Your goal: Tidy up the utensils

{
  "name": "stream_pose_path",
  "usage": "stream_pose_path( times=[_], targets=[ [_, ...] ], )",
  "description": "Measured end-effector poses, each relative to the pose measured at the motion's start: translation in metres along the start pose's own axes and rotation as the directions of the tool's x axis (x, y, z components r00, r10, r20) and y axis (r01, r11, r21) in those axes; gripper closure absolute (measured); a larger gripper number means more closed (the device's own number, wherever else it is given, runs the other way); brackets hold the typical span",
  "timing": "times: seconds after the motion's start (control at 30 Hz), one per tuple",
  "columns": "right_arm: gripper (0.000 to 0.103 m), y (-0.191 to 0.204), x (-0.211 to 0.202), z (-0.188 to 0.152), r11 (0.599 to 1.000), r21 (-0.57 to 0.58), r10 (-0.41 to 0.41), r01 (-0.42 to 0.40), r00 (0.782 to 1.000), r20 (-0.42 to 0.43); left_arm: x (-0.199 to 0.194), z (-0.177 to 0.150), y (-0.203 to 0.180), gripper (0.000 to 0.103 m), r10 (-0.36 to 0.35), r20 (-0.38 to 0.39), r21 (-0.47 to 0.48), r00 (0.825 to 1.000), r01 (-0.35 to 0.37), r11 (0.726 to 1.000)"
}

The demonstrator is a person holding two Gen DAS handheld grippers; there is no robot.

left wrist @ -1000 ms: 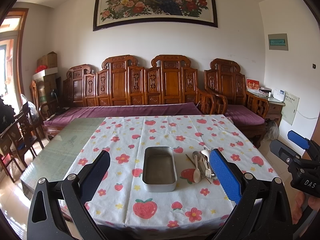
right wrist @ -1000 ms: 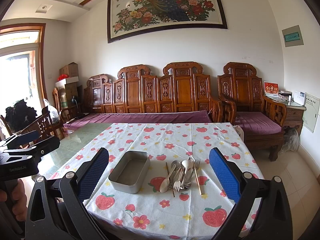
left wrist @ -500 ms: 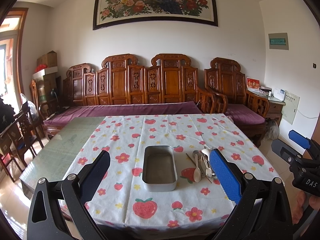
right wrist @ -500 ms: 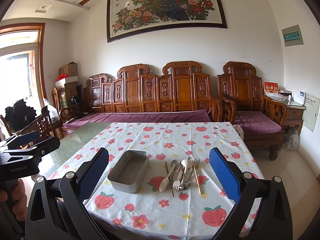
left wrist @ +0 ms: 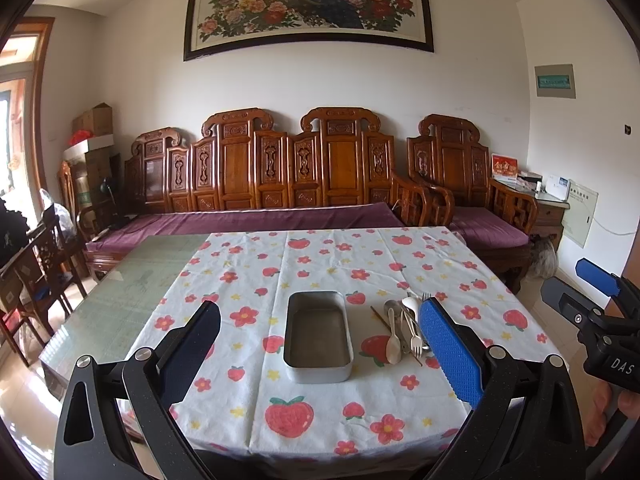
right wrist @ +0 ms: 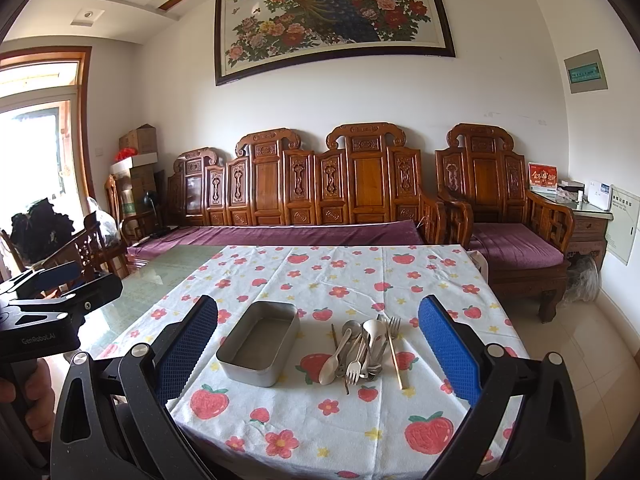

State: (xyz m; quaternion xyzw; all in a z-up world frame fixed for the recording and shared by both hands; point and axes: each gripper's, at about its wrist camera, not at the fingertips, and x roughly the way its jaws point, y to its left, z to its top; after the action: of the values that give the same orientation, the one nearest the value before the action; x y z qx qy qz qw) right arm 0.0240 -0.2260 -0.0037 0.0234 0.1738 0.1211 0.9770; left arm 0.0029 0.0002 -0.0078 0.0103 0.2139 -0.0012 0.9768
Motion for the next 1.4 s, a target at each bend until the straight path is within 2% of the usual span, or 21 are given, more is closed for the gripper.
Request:
stream_pose_path(
  times=[0.17, 0.43, 0.73, 1.0, 1.23, 1.4],
  targets=[
    [0.002, 0.001, 0.006, -0.006, 1.0, 0.007, 0.002, -0.002, 1.0, -0.016, 0.01, -0.007, 0.0, 0.006, -0.002, -0.021, 0.005, 1.0, 0.002, 1.0],
    [0.003, -0.012, 0.039, -0.022, 1.0, 0.014, -0.003, 0.004, 0.998, -0.062, 0.04, -0.022, 0.0, 0.006, -0.011, -0.087, 0.012, 0.996, 0.012, 1.0],
    [0.003, -0.029, 0.087, -0.043, 1.0, 0.006, -0.016, 0.017, 0.992, -0.125, 0.085, -0.032, -0.002, 0.006, -0.037, -0.165, 0.026, 0.986, 0.042, 0.999],
    [0.003, -0.048, 0.133, -0.06, 0.999, 0.001, -0.041, 0.042, 0.983, -0.182, 0.13, -0.033, -0.007, 0.006, -0.041, -0.202, 0.064, 0.978, 0.055, 0.996],
    [0.007, -0.07, 0.176, -0.071, 0.997, 0.004, -0.077, 0.08, 0.971, -0.229, 0.167, -0.036, -0.022, 0.006, -0.09, -0.248, 0.1, 0.965, 0.118, 0.988],
    [0.011, -0.091, 0.21, -0.078, 0.992, 0.011, -0.116, 0.123, 0.958, -0.262, 0.198, -0.04, -0.028, 0.006, -0.129, -0.282, 0.09, 0.951, 0.161, 0.983]
  ],
)
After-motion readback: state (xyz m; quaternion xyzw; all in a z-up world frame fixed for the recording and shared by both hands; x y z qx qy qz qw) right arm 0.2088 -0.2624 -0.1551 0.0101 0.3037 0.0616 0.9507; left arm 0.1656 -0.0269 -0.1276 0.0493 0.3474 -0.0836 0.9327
